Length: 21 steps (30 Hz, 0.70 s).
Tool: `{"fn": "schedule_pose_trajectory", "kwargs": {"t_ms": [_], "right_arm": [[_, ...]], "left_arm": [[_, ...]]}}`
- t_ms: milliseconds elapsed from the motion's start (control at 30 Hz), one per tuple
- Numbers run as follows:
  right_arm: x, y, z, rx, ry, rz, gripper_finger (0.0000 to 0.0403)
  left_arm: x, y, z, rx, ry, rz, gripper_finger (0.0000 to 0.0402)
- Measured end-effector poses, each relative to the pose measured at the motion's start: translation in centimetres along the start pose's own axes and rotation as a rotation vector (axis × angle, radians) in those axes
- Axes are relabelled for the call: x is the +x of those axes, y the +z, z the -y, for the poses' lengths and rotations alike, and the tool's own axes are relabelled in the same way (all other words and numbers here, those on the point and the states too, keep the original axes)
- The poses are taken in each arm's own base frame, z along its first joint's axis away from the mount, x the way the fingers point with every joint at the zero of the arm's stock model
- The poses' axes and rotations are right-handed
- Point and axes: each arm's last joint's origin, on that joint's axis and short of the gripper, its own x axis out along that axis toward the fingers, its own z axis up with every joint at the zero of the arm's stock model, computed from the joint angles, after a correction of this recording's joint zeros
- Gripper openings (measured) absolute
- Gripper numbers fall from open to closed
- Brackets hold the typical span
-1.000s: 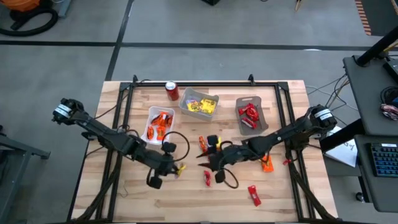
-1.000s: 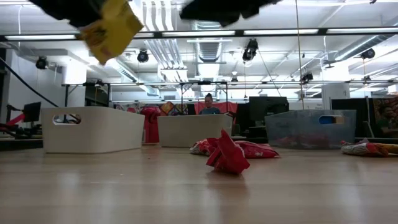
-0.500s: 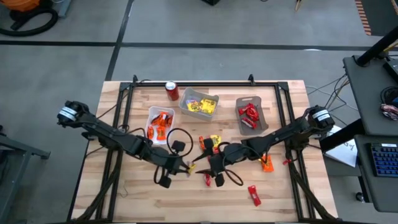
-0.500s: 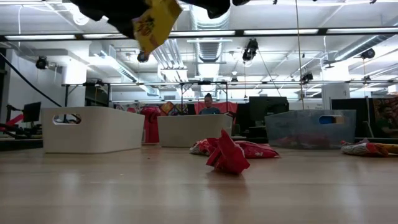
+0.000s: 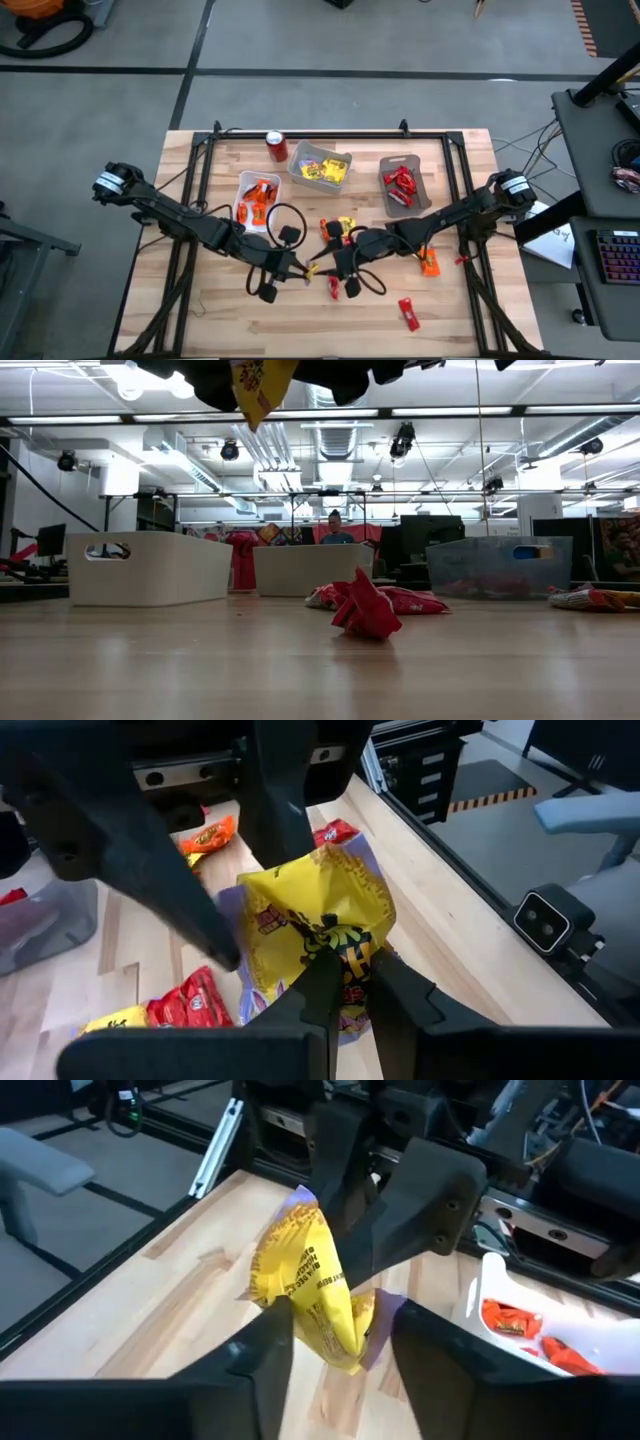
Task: Sort candy
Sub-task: Put the yellow candy into the gray bin
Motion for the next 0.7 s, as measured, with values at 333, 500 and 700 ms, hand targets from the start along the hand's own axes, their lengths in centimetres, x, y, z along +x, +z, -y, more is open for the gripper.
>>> {"fn": "schedule_pose_trajectory", "kwargs": {"t_ms": [333, 500, 700], "right_arm": [[0.0, 0.0, -0.1, -0.051, 0.048, 0.008, 0.0014], [-0.1, 0.0, 0.1, -0.033, 0.038, 0.000, 0.0009], [-0.7, -0.2, 1.7, 0.076, -0.080, -0.058, 0.0009]], "left_arm": [[0.0, 0.0, -0.3, -0.018, 0.010, -0.001, 0.0026], [-0.6, 0.1, -0.6, -0.020, 0.030, -0.015, 0.0062], [-2.5, -0.1, -1.3, -0.010, 0.202, -0.111, 0.0117]]}}
